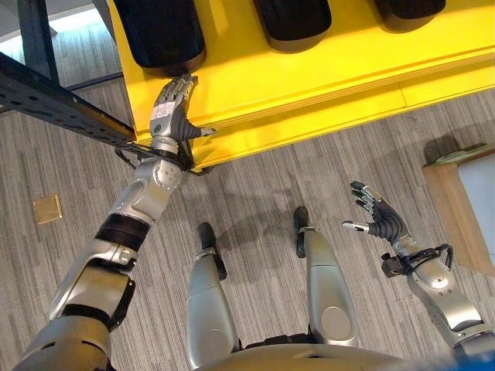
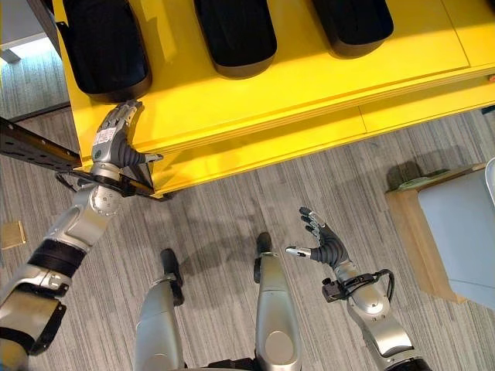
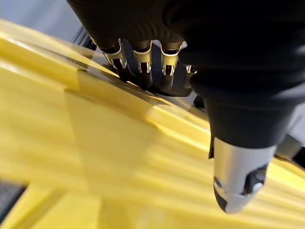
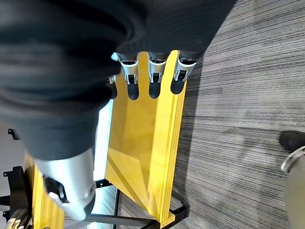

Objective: Move parts from the plastic box to the shelf.

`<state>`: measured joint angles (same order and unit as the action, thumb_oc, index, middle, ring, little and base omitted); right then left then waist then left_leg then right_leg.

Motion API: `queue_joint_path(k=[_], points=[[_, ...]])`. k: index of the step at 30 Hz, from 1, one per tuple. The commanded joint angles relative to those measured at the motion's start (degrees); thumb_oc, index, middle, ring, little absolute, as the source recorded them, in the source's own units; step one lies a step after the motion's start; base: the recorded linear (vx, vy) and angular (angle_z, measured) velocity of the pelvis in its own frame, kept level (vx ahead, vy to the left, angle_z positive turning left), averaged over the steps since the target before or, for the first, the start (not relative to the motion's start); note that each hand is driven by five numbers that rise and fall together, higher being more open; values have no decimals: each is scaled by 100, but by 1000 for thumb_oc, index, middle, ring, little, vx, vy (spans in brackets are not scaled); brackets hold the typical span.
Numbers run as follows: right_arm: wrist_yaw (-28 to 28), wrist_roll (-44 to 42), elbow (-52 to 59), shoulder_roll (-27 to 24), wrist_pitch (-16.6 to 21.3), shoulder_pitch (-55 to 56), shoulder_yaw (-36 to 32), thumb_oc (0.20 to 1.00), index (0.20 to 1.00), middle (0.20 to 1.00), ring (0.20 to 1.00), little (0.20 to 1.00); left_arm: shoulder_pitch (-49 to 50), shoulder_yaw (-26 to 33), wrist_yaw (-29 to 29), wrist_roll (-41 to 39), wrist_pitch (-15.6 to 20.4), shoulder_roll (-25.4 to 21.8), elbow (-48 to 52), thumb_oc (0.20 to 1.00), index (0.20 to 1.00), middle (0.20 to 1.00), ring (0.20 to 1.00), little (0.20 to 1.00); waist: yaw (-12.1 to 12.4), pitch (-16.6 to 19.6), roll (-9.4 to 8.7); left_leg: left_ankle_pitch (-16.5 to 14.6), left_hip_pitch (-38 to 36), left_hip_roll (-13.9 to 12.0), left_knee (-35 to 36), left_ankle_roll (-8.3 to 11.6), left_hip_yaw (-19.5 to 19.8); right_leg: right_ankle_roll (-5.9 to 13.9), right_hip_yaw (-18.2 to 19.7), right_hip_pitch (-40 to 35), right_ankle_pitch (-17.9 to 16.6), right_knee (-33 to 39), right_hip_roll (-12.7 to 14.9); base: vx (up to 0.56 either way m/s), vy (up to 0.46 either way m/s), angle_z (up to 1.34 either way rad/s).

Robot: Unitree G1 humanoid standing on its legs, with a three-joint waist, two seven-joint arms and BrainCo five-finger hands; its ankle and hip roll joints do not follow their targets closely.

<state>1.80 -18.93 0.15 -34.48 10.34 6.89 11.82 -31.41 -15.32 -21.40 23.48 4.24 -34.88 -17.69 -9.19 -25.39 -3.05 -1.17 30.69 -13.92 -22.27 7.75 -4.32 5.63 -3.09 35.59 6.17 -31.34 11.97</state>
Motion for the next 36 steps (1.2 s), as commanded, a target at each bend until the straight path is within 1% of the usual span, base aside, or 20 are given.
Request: queue_joint_path(k=[1, 4, 6, 7, 8, 12, 14, 16, 18, 19, 20, 21, 22, 23, 24, 25, 27, 29, 30, 36], points=[[-88, -164, 94, -11, 149, -2, -139, 1000, 1000, 1000, 1000, 1000, 559, -385, 659, -263, 398, 172, 69, 1000, 1000, 1000, 1000, 1000, -3, 186, 2, -329, -151, -375, -142, 296, 380, 405, 264, -295, -547, 588, 433, 0, 0, 0], [-92, -156, 91, 28, 142, -9, -145, 1000, 1000, 1000, 1000, 1000, 979, -484, 965, -569, 503, 310, 351, 1000, 1000, 1000, 1000, 1000, 33, 178, 10, -340, -183, -359, -133, 280, 388, 401, 262, -342, -547, 599, 435, 0, 0, 1], [-98, -166, 88, 67, 118, -36, -148, 1000, 1000, 1000, 1000, 1000, 1317, -513, 1290, -1204, 607, 453, 447, 1000, 1000, 1000, 1000, 1000, 56, 177, 11, -335, -214, -347, -118, 270, 389, 394, 252, -387, -550, 622, 432, 0, 0, 0], [-99, -173, 88, 110, 129, -37, -143, 1000, 1000, 1000, 1000, 1000, 1601, -531, 1464, -1792, 657, 570, 558, 1000, 1000, 1000, 1000, 1000, 79, 177, 21, -328, -236, -339, -116, 258, 395, 391, 251, -415, -556, 626, 439, 0, 0, 0], [-99, -173, 88, 110, 130, -34, -138, 1000, 1000, 1000, 1000, 1000, 1612, -525, 1471, -1799, 652, 564, 570, 1000, 1000, 1000, 1000, 1000, 74, 180, 20, -328, -239, -340, -115, 258, 396, 391, 249, -420, -556, 628, 439, 0, 0, 0], [-183, -181, 77, 170, 226, -4, -140, 1000, 1000, 1000, 1000, 1000, 2131, -614, 1841, -3612, 890, 670, 821, 1000, 1000, 1000, 1000, 1000, 103, 211, 33, -304, -361, -332, -60, 247, 416, 403, 231, -569, -574, 672, 451, 13, -1, 2], [-384, -90, 29, 279, 371, -47, -69, 1000, 1000, 1000, 1000, 1000, 2623, -588, 2037, -4917, 1093, 774, 994, 1000, 1000, 1000, 1000, 1000, 175, 267, 23, -288, -610, -314, 47, 247, 430, 435, 176, -895, -580, 779, 490, 76, -6, 4], [-496, -45, -69, 367, 458, -97, -33, 1000, 1000, 1000, 1000, 1000, 2919, -506, 2169, -5406, 1184, 798, 1261, 1000, 1000, 1000, 1000, 1000, 246, 312, 28, -229, -896, -292, 238, 243, 445, 469, 97, -1239, -615, 945, 541, 85, -2, 15], [-504, 17, -117, 384, 465, -138, 10, 1000, 1000, 1000, 1000, 1000, 3097, -435, 2368, -5870, 1180, 836, 1357, 1000, 1000, 1000, 1000, 1000, 285, 384, 53, -182, -1168, -274, 438, 230, 415, 509, 33, -1550, -670, 1151, 574, 103, 27, 23], [-398, -521, -211, 572, 476, -97, 60, 1000, 1000, 1000, 1000, 1000, 3263, -376, 2453, -6273, 1114, 958, 1375, 1000, 1000, 1000, 1000, 1000, 327, 489, 68, -117, -1423, -253, 654, 212, 395, 542, -33, -1810, -753, 1379, 614, 163, 63, 25], [-360, -556, -211, 584, 401, -82, 105, 1000, 1000, 1000, 1000, 1000, 3441, -288, 2542, -6433, 1071, 933, 1414, 1000, 1000, 1000, 1000, 1000, 371, 637, 103, -36, -1726, -232, 987, 183, 363, 570, -71, -2047, -807, 1614, 592, 122, 54, 16], [-360, -556, -209, 585, 400, -82, 106, 1000, 1000, 1000, 1000, 1000, 3442, -286, 2542, -6433, 1070, 931, 1416, 1000, 1000, 1000, 1000, 1000, 365, 652, 99, -9, -1718, -224, 1014, 179, 363, 571, -75, -2040, -829, 1637, 598, 160, 66, 5], [-275, -379, -73, 528, 387, 26, 59, 1000, 1000, 1000, 1000, 1000, 3699, -109, 2696, -6497, 1039, 962, 1392, 1000, 1000, 1000, 1000, 1000, 398, 955, 130, 144, -2089, -231, 1490, 127, 260, 620, -185, -2381, -932, 2054, 594, 90, 36, 3], [-275, -379, -73, 528, 387, 26, 59, 1000, 1000, 1000, 1000, 1000, 3699, -109, 2696, -6497, 1039, 961, 1393, 1000, 1000, 1000, 1000, 1000, 399, 952, 129, 146, -2095, -231, 1495, 127, 259, 620, -185, -2386, -933, 2057, 593, 162, 46, 3], [-243, -262, -38, 511, 354, 123, -9, 1000, 1000, 1000, 1000, 1000, 3884, -6, 2763, -6567, 996, 985, 1379, 1000, 1000, 1000, 1000, 1000, 407, 1170, 140, 238, -2331, -256, 1788, 131, 188, 662, -283, -2635, -997, 2352, 601, 109, 18, -1], [-202, -250, -51, 515, 344, 175, -37, 1000, 1000, 1000, 1000, 1000, 3969, 14, 2815, -6597, 978, 1004, 1382, 1000, 1000, 1000, 1000, 1000, 407, 1278, 144, 282, -2461, -258, 1948, 139, 145, 678, -319, -2772, -1027, 2500, 598, 166, 37, -5], [-156, -439, -160, 605, 244, 326, -86, 1000, 1000, 1000, 1000, 1000, 4178, 90, 2883, -6521, 917, 1073, 1385, 1000, 1000, 1000, 1000, 1000, 406, 1654, 133, 369, -2815, -245, 2336, 144, 8, 722, -383, -3083, -1094, 2803, 607, 115, 38, -5], [-145, -465, -192, 654, 230, 338, -68, 1000, 1000, 1000, 1000, 1000, 4242, 130, 2913, -6482, 894, 1114, 1368, 1000, 1000, 1000, 1000, 1000, 410, 1817, 128, 391, -2896, -246, 2424, 149, -35, 739, -409, -3174, -1111, 2911, 609, 40, 18, -5], [-145, -465, -194, 654, 231, 338, -66, 1000, 1000, 1000, 1000, 1000, 4245, 131, 2914, -6482, 894, 1114, 1368, 1000, 1000, 1000, 1000, 1000, 409, 1817, 128, 395, -2903, -246, 2433, 149, -36, 740, -411, -3181, -1115, 2919, 609, 16, 13, -9], [-54, -944, -419, 853, 117, 145, 184, 1000, 1000, 1000, 1000, 1000, 4343, 136, 2890, -6345, 819, 1238, 1227, 1000, 1000, 1000, 1000, 1000, 439, 2225, 94, 310, -3187, -218, 2526, 138, -204, 794, -374, -3401, -1217, 3214, 628, 17, 22, -7]])
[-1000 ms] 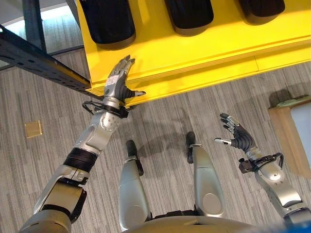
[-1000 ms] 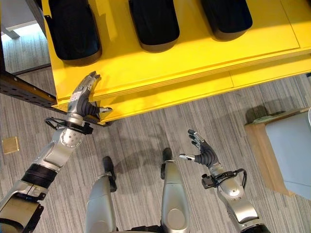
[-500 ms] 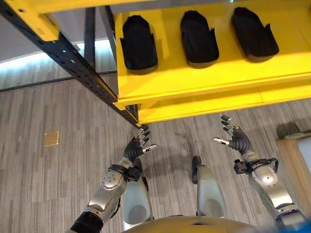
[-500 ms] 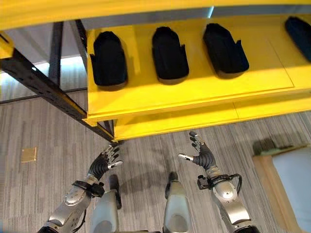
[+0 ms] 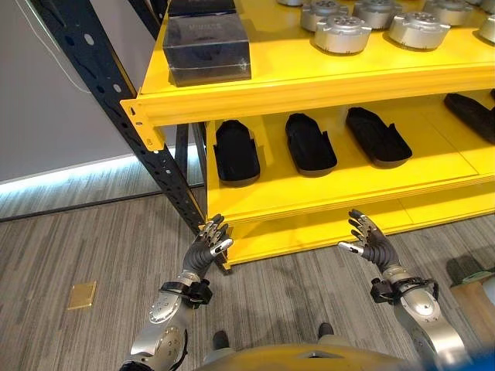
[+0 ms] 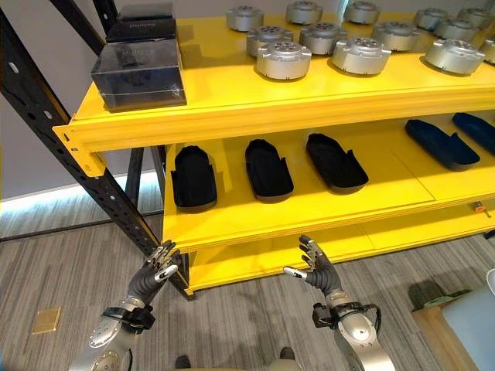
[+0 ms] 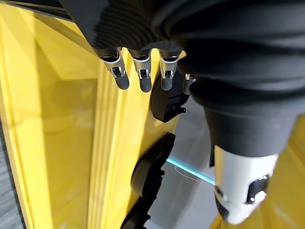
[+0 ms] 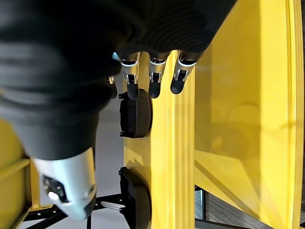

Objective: Move parts from the plastic box to the shelf.

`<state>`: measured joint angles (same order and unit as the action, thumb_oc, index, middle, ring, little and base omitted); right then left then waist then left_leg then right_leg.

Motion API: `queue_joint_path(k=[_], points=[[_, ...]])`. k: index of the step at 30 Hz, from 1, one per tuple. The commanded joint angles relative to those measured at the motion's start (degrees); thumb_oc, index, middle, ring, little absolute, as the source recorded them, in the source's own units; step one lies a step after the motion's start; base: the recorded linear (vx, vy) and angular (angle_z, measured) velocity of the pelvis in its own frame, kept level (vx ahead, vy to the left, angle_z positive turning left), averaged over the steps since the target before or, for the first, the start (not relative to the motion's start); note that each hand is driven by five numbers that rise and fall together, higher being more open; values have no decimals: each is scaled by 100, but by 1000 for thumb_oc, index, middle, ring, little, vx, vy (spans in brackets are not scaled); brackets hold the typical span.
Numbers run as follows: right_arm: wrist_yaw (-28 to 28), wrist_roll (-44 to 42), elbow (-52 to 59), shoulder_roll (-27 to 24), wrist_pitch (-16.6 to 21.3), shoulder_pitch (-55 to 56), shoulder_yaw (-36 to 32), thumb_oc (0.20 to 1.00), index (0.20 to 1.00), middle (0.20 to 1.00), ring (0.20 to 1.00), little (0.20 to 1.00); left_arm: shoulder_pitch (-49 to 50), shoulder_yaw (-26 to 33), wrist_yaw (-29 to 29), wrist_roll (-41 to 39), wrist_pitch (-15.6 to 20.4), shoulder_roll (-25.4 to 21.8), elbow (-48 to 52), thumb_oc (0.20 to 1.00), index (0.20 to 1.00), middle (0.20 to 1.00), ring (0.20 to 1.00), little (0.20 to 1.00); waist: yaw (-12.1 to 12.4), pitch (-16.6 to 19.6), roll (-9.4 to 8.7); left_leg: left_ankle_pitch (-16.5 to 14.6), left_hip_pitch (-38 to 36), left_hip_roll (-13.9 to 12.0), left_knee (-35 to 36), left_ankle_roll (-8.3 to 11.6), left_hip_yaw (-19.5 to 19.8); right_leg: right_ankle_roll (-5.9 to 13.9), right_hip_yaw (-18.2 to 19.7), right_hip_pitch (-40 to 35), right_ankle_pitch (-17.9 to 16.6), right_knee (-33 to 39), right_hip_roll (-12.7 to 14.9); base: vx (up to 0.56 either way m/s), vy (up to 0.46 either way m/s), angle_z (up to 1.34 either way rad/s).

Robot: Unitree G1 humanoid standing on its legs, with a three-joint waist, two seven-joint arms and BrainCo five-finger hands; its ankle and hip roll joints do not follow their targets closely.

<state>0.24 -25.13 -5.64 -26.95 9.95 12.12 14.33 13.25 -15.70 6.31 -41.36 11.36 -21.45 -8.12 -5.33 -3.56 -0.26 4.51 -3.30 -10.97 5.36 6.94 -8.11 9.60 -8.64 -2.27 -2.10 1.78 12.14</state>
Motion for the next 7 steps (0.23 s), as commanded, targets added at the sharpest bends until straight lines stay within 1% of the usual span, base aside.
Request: queue_joint_path(k=[1, 7], points=[[115, -345, 150, 119, 141, -412, -14, 1000, 1000, 1000, 1000, 1000, -101, 184, 112, 147, 97, -88, 258, 1000, 1000, 1000, 1000, 1000, 64, 70, -195, -266, 182, -511, -233, 217, 164, 398, 203, 360, -393, -88, 606, 0, 12, -14], [212, -449, 67, 171, 99, -491, 158, 1000, 1000, 1000, 1000, 1000, 2, 255, 142, 201, 79, -45, 220, 1000, 1000, 1000, 1000, 1000, 87, 166, -224, -275, 42, -516, -206, 214, 106, 394, 241, 218, -365, -62, 588, 9, 7, -8]])
